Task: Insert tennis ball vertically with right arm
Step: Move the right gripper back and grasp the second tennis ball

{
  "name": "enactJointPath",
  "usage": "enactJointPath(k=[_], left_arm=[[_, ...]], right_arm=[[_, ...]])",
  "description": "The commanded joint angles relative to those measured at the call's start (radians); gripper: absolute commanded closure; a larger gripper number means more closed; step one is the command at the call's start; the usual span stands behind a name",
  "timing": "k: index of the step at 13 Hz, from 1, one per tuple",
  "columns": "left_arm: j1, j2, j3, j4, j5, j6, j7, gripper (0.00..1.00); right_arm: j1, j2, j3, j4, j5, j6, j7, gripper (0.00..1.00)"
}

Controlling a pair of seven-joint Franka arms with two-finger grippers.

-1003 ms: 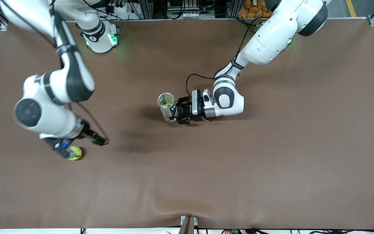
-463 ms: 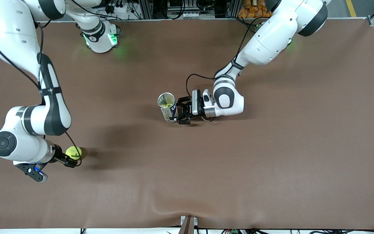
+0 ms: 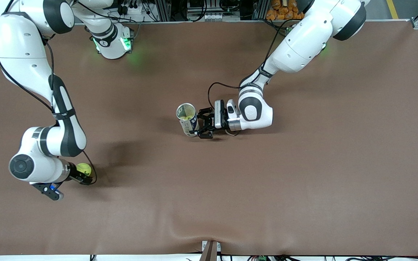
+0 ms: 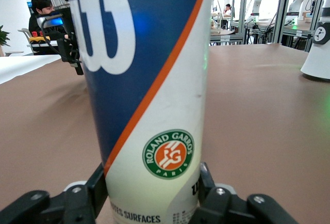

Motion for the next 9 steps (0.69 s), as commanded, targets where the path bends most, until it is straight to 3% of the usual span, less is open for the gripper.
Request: enactJointPath(k=[1, 3, 4, 5, 6, 9], left_arm=[[0.000, 0.022, -0.001, 0.000, -0.029, 0.009, 0.079, 0.43], [0.000, 0.022, -0.001, 0.000, -0.029, 0.009, 0.079, 0.43], [0.000, 0.022, -0.001, 0.000, -0.029, 0.009, 0.082, 0.49], [0.001, 0.022, -0.001, 0.000, -0.029, 0.011, 0.104, 0.79], [0.003, 0.022, -0.001, -0.002, -0.031, 0.009, 0.110, 0.79], [0.006, 0.026, -0.001, -0.002, -0.031, 0.009, 0.112, 0.80]], right_arm=[[-0.016, -0.017, 0.020, -0.034, -0.009, 0.006, -0.002, 0.00], [-0.019, -0.017, 0.019, -0.035, -0.009, 0.014, -0.002, 0.00], [-0.027, -0.017, 0.020, -0.035, -0.009, 0.016, -0.002, 0.08], [-0.031, -0.017, 0.020, -0.035, -0.009, 0.016, -0.002, 0.25], [-0.030, -0.017, 0.020, -0.038, -0.007, 0.013, -0.002, 0.33], [-0.030, -0.025, 0.022, -0.050, -0.007, 0.011, -0.003, 0.36]])
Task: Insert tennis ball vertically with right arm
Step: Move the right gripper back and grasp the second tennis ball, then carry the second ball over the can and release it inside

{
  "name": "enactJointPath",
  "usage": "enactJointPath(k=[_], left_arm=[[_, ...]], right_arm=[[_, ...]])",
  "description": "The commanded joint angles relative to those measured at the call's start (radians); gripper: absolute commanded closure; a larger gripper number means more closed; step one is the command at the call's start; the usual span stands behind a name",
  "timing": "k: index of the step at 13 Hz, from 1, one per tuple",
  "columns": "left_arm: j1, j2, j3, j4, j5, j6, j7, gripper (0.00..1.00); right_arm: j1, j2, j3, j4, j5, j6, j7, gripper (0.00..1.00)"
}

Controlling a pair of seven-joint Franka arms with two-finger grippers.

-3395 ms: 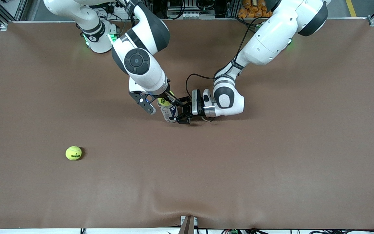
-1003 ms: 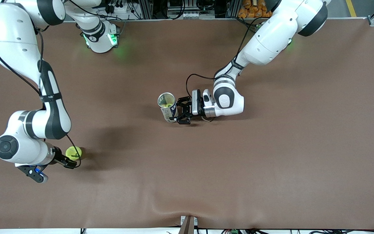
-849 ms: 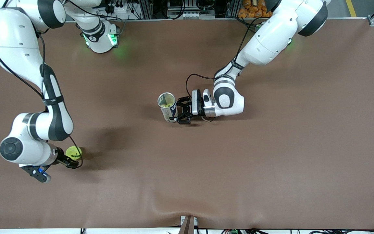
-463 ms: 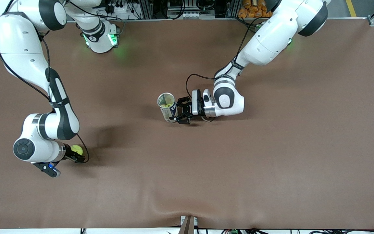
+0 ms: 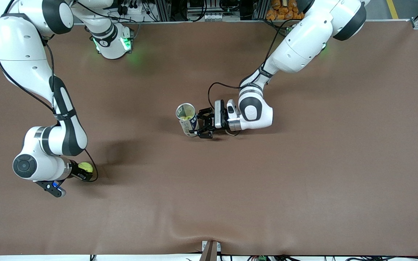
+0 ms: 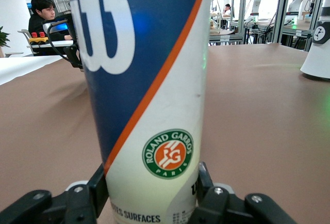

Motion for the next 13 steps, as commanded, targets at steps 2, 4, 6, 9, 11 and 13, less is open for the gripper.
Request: enactJointPath(k=[2, 4, 6, 9, 11, 13], left_arm=[[0.005, 0.025, -0.001, -0.003, -0.033, 0.010, 0.106, 0.83], [0.007, 0.036, -0.001, -0.003, -0.045, 0.009, 0.108, 0.86], [0.007, 0.036, -0.001, -0.003, -0.045, 0.007, 0.108, 0.87], [0.007, 0.036, -0.001, -0.003, -0.045, 0.007, 0.108, 0.87], [0.007, 0.036, -0.001, -0.003, -0.045, 0.007, 0.108, 0.86], [0.007, 0.036, -0.001, -0.003, -0.045, 0.007, 0.108, 0.86]], right_arm=[[-0.018, -0.034, 0.022, -0.023, -0.006, 0.000, -0.002, 0.36], [-0.016, -0.054, 0.025, -0.013, -0.003, -0.003, -0.005, 0.38], [-0.005, -0.107, 0.029, -0.005, 0.000, -0.058, -0.005, 0.38], [0.013, -0.201, 0.084, -0.005, 0.025, -0.191, 0.009, 0.38], [0.018, -0.265, 0.121, -0.005, 0.068, -0.284, 0.028, 0.38], [0.041, -0.328, 0.150, -0.005, 0.102, -0.378, 0.064, 0.38]])
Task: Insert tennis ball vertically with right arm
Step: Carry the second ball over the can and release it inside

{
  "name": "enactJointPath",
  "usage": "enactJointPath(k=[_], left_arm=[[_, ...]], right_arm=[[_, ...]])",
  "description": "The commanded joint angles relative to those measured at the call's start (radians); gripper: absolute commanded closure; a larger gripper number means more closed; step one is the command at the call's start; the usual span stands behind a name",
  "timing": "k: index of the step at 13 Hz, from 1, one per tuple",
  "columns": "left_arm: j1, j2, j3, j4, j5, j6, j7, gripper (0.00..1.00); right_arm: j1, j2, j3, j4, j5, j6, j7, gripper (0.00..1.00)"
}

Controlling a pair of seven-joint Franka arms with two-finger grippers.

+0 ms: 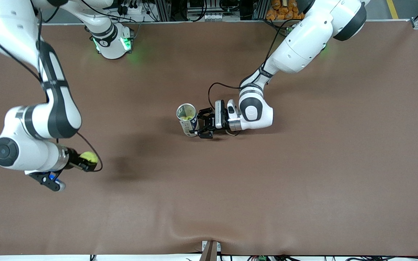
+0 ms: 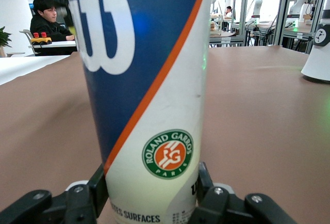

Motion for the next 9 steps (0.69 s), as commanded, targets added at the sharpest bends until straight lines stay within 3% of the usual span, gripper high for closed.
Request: enactJointPath(k=[1, 4, 5, 7, 8, 9], left_arm=[[0.004, 0.034, -0.001, 0.002, -0.036, 0.015, 0.107, 0.83], [0.004, 0.034, -0.001, 0.000, -0.036, 0.015, 0.107, 0.67], [0.004, 0.034, -0.001, 0.000, -0.036, 0.015, 0.107, 0.67], [0.004, 0.034, -0.001, -0.004, -0.036, 0.015, 0.107, 0.68], [0.004, 0.034, -0.001, -0.006, -0.036, 0.015, 0.107, 0.87], [0.004, 0.034, -0.001, -0.006, -0.036, 0.015, 0.109, 1.00]], right_arm=[[0.042, -0.104, 0.026, -0.033, 0.033, -0.103, 0.063, 0.38], [0.187, -0.175, 0.027, -0.034, 0.036, -0.204, 0.230, 0.38], [0.236, -0.192, 0.027, -0.034, 0.041, -0.223, 0.303, 0.38], [0.333, -0.200, 0.024, -0.034, 0.133, -0.235, 0.463, 0.38], [0.367, -0.197, 0.024, -0.033, 0.163, -0.224, 0.546, 0.38], [0.407, -0.191, 0.023, -0.033, 0.185, -0.212, 0.612, 0.38]])
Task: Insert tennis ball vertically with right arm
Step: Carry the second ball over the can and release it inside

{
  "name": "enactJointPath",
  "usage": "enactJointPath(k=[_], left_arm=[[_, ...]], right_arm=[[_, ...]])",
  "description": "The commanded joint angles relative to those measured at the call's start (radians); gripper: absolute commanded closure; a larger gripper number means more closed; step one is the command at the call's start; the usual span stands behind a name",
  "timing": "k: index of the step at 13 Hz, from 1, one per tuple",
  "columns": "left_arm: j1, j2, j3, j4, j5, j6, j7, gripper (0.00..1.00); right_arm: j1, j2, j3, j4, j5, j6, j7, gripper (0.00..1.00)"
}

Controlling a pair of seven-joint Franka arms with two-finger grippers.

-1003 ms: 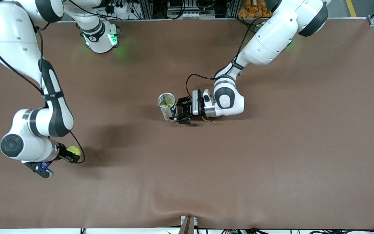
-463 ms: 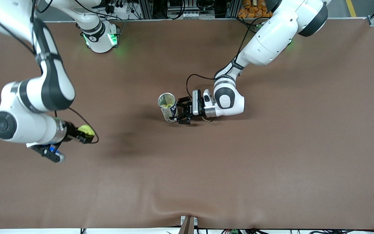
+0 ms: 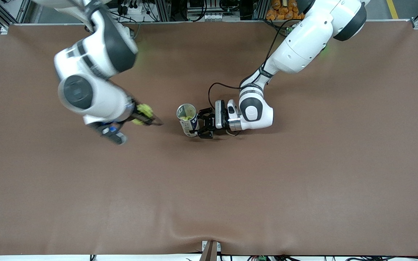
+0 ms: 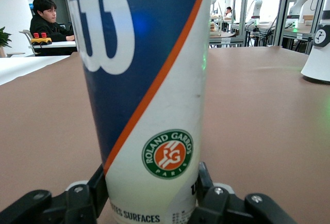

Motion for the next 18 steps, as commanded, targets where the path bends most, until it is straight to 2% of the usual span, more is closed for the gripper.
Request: enactJointPath(k=[1, 7, 10, 11, 12, 13, 14, 16, 18], left_arm=[[0.003, 0.034, -0.003, -0.006, -0.036, 0.018, 0.111, 1.00], [0.003, 0.034, -0.001, -0.015, -0.054, 0.017, 0.124, 1.00], [0.003, 0.034, -0.003, -0.019, -0.061, 0.017, 0.119, 0.72], [0.003, 0.034, -0.003, -0.019, -0.061, 0.017, 0.117, 0.64], [0.003, 0.034, -0.003, -0.019, -0.061, 0.017, 0.117, 0.63], [0.003, 0.034, -0.003, -0.019, -0.061, 0.017, 0.116, 0.62], [0.003, 0.034, -0.003, -0.019, -0.061, 0.017, 0.116, 0.54], [0.003, 0.034, -0.003, -0.019, -0.061, 0.017, 0.114, 0.52], [0.001, 0.034, -0.003, -0.019, -0.061, 0.017, 0.104, 0.45]], right_arm=[[0.066, -0.014, -0.015, -0.030, 0.058, 0.041, 0.155, 0.38], [0.149, 0.060, -0.016, -0.032, 0.103, 0.214, 0.310, 0.38], [0.162, 0.082, -0.018, -0.041, 0.090, 0.213, 0.318, 0.36], [0.162, 0.094, -0.018, -0.041, 0.087, 0.211, 0.318, 0.33], [0.163, 0.100, -0.018, -0.043, 0.087, 0.213, 0.318, 0.28], [0.163, 0.109, -0.018, -0.041, 0.084, 0.213, 0.318, 0.11], [0.163, 0.111, -0.019, -0.041, 0.083, 0.213, 0.318, 0.00], [0.154, 0.108, -0.019, -0.035, 0.084, 0.207, 0.318, 0.00], [0.145, 0.103, -0.021, -0.027, 0.087, 0.207, 0.318, 0.00]])
